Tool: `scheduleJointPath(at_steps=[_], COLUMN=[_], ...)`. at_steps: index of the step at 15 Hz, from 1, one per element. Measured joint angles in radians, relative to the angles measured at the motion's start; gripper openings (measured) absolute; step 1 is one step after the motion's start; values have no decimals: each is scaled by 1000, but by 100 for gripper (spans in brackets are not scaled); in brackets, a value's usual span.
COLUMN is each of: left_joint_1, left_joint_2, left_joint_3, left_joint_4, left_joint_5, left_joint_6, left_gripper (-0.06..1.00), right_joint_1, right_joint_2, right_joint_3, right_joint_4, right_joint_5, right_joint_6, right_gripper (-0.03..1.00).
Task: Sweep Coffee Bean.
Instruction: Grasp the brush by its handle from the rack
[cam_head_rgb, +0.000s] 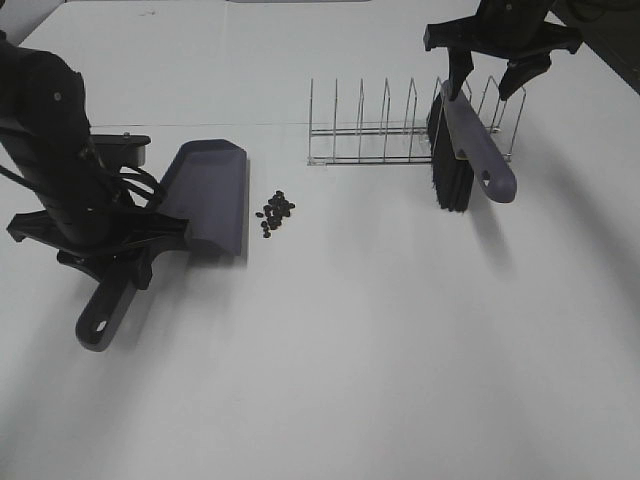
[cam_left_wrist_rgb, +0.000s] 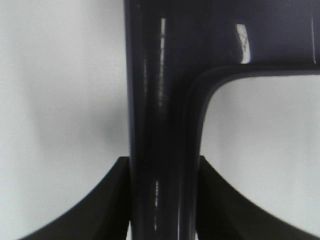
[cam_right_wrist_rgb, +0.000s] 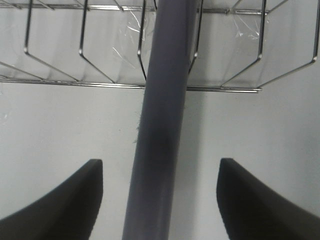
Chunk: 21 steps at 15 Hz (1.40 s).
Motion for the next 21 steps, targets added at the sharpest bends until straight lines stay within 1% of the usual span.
scheduleJointPath(at_steps=[7,9,11,13,19,21], left_joint_1=[0,0,0,0,0,0], left_joint_2=[0,0,0,0,0,0], left_joint_3=[0,0,0,0,0,0], left_joint_4=[0,0,0,0,0,0], left_joint_5=[-1,-1,-1,-1,-1,-1], left_joint_6=[0,0,0,0,0,0], left_gripper=[34,34,34,34,34,34], right_joint_1=[0,0,0,0,0,0], right_joint_2=[74,79,79,79,142,145], right_joint_3=[0,0,0,0,0,0], right_joint_4=[6,6,0,-2,-13,-23], right_joint_5=[-2,-36,-97,-110,-110,-115], right_joint_6=[0,0,0,0,-1,-1], right_gripper=[57,57,57,57,57,54])
